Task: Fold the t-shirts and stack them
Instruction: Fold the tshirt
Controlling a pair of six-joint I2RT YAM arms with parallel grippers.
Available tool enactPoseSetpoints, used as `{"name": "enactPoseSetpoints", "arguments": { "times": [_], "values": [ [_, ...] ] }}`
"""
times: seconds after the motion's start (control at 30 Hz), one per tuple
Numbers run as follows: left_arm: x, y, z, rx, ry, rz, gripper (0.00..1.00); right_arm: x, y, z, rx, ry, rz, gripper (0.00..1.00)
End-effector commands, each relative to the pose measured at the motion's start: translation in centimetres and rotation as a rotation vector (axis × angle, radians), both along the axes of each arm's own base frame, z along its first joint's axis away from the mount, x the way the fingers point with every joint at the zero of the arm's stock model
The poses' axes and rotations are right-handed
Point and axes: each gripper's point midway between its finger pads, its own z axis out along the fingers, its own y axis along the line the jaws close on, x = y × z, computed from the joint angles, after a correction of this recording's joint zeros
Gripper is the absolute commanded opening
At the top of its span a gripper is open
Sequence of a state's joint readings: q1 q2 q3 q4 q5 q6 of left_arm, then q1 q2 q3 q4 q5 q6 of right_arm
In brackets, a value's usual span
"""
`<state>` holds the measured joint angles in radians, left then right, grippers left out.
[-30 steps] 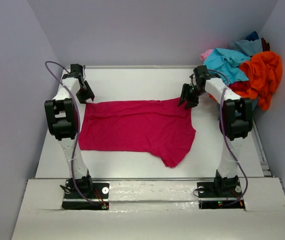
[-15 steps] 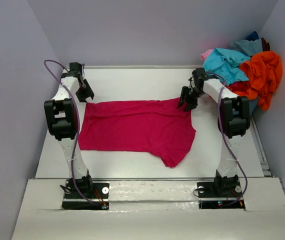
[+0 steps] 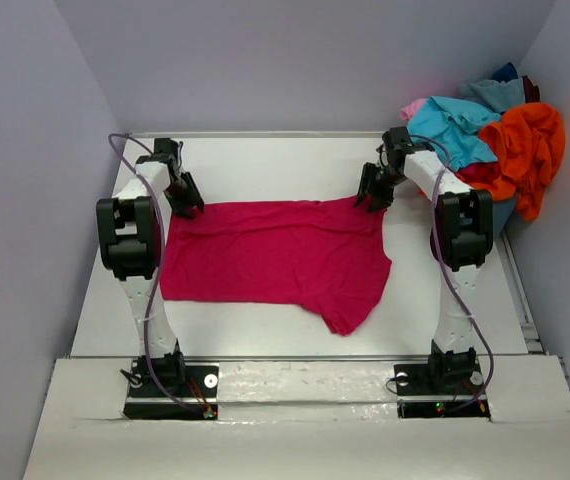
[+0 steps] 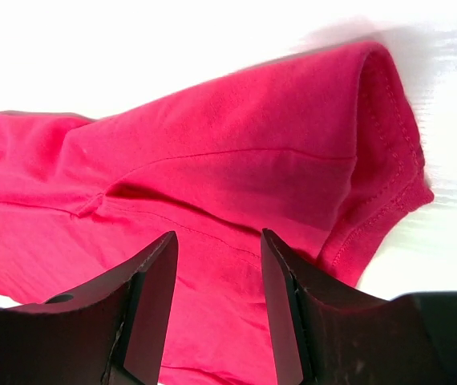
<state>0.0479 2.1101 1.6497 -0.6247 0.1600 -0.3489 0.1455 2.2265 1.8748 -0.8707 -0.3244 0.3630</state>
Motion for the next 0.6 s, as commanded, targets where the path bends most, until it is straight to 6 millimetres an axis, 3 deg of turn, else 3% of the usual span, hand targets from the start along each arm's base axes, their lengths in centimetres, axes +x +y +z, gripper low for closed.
{"name": "enactPoseSetpoints", "arguments": {
  "times": [0.0,0.23,0.43,0.57],
  "values": [
    [-0.4,-0.4,2.3,-0.016,-0.041,-0.007,0.48,-0.4,0.4,1.5,0.01,-0.019,0.013,0.52],
    [0.6,-0.5,1.3,-0.034,-0.026,0.019,0.49,-0.8,0.6,0.0,0.019,0.011,0.004,0.52],
    [1.9,0.4,0.6,-0.016,-0.01,0.054,0.49,0.4,0.7,-0.6,0.015,0.022,0.001,0.52],
    [3.0,1.7,1.2,0.025,-0.032,0.091,0.49,1.7,1.0,-1.0,0.021,0.009,-0.006,0.52]
  ]
}}
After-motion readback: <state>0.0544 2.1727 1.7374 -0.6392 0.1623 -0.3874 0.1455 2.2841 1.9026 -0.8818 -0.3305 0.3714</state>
